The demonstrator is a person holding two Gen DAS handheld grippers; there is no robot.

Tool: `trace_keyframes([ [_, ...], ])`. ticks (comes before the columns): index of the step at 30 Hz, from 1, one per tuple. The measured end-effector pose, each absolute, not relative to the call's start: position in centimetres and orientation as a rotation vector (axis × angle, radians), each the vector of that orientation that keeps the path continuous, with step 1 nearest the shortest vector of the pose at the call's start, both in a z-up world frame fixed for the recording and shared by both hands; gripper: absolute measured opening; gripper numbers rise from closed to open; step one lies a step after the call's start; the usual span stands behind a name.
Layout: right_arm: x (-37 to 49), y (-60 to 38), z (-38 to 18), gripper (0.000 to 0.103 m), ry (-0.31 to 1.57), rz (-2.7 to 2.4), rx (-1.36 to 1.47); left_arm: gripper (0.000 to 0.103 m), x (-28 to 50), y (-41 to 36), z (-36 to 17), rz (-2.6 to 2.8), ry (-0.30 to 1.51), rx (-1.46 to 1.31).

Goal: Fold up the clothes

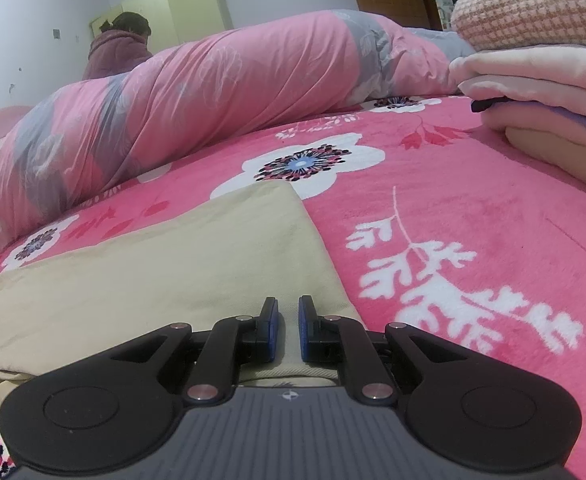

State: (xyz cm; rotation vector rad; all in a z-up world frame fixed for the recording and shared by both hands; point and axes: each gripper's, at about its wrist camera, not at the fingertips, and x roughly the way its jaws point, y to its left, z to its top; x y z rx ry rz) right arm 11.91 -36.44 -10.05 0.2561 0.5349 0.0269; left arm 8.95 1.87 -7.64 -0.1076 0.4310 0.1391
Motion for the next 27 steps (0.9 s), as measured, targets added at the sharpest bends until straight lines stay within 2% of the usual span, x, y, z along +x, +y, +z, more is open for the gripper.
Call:
trace_keyframes([
  [27, 11.72, -36.28, -10.04, 0.010, 0.539, 0.021, 0.248, 0.034, 9.17, 1.10, -7.64, 0.159, 0.447, -0.050],
])
